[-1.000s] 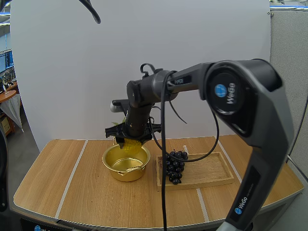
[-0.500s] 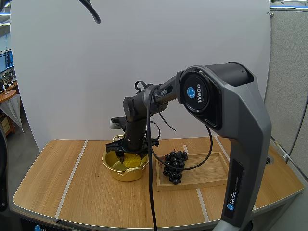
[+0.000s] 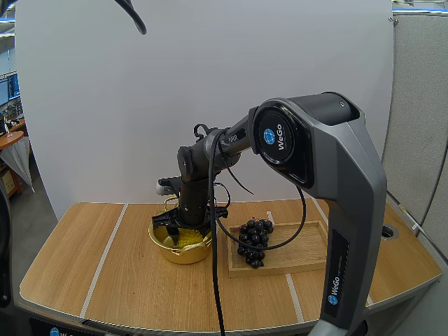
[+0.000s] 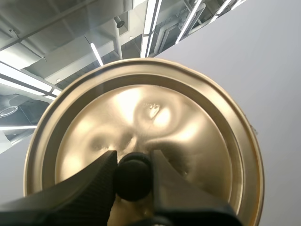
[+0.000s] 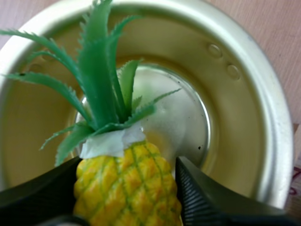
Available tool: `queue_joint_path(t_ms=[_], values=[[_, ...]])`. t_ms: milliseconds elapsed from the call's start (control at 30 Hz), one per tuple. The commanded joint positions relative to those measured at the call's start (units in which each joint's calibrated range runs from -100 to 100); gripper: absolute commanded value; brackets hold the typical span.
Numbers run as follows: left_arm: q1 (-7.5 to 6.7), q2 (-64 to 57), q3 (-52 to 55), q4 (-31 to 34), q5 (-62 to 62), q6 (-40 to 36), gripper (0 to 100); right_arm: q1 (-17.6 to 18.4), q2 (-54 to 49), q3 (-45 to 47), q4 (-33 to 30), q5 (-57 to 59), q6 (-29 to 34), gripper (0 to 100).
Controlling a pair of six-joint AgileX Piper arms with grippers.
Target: Open the pot, put the pineapple inside, and close it
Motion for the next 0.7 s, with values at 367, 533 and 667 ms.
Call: queue_joint_path(t_ms=[367,533,667], values=[[-0.13,-0.3,-0.5,0.4,-2.1,-0.6,1,0.0,-5.8,-0.4,-0.1,1.6,-0.8,100],[-0.13,-0.3,-0.5,0.4,-2.1,-0.6,1,0.0,-13.6,-0.4,-0.2,3.3,-0.8,100],[-0.13,-0.3,-0.5,0.4,-2.1,-0.6,1,0.0,-20.0,-0.4,-0.6,7.2,-0.8,100]])
